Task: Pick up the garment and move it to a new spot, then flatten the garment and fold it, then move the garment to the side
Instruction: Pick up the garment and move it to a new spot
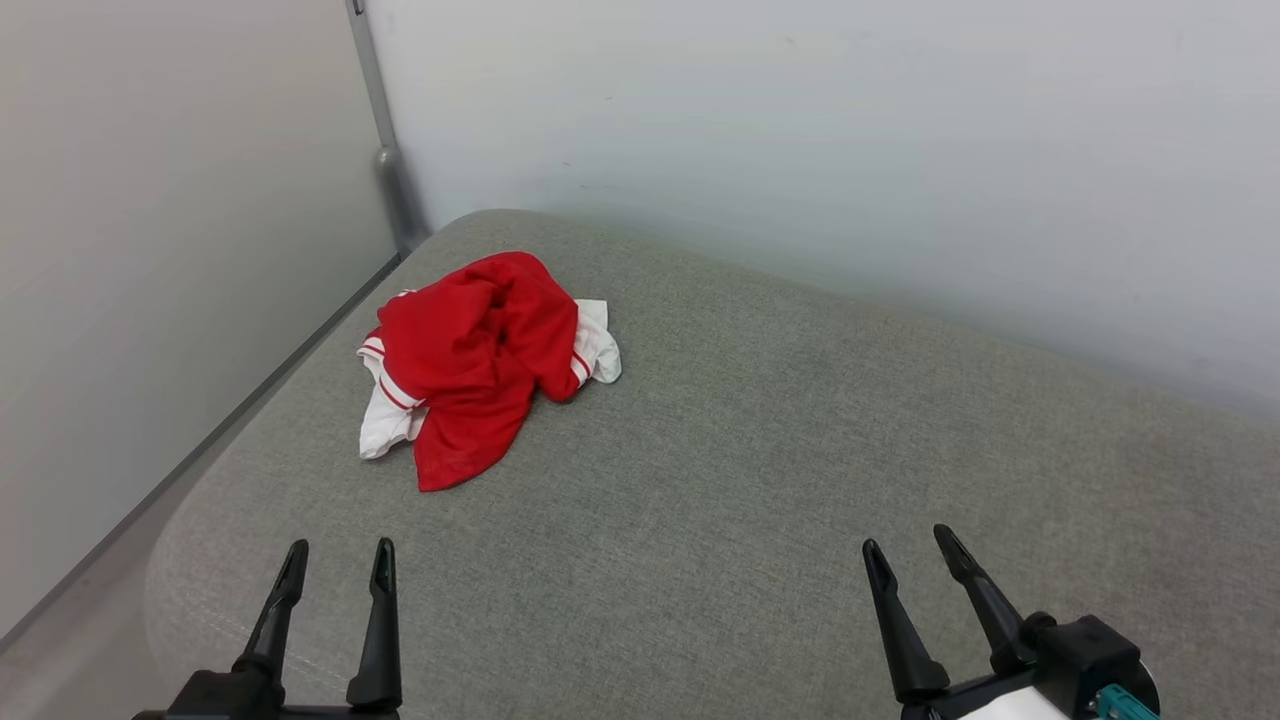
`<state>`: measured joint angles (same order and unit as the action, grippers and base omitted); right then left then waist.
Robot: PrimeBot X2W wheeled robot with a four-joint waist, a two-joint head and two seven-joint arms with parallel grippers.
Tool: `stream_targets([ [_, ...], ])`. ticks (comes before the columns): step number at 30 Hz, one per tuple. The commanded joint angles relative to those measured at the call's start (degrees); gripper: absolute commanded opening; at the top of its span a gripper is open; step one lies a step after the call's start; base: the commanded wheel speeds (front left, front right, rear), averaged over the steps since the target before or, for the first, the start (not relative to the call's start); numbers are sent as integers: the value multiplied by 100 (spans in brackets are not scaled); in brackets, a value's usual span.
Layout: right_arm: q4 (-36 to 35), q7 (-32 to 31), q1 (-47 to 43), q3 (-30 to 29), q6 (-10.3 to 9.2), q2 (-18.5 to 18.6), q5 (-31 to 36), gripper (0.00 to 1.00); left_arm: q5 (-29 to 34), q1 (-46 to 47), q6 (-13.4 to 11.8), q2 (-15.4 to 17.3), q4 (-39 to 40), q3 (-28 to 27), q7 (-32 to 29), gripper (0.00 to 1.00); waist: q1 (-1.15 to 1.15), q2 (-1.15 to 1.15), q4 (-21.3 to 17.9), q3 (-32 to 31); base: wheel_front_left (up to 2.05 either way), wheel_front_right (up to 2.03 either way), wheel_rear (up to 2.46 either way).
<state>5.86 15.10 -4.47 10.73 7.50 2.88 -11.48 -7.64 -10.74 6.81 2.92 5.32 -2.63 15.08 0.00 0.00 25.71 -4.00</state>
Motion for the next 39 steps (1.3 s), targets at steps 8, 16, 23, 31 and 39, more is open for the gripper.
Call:
stream_targets([
  [8,-35,10,-31,-46,-2,0,64,100,24,-51,48,-6,27,-13,14,100,0,0,1,52,0,0,0],
  [16,-197,11,108,-141,-2,0,251,100,-308,220,61,-7,-147,-19,14,100,0,0,-129,487,0,0,0],
  [23,-346,10,428,-199,-2,0,569,100,-632,961,64,293,-768,219,15,100,0,0,-520,1321,0,0,0],
  [31,-793,10,780,-224,-2,1,936,100,-1364,2671,65,1701,-1865,648,-85,100,0,0,-992,2344,0,0,0],
  [39,-1161,11,1109,-74,-3,0,1233,100,-2881,4429,66,3312,-2866,1372,-1186,100,0,0,-1427,3151,0,0,0],
])
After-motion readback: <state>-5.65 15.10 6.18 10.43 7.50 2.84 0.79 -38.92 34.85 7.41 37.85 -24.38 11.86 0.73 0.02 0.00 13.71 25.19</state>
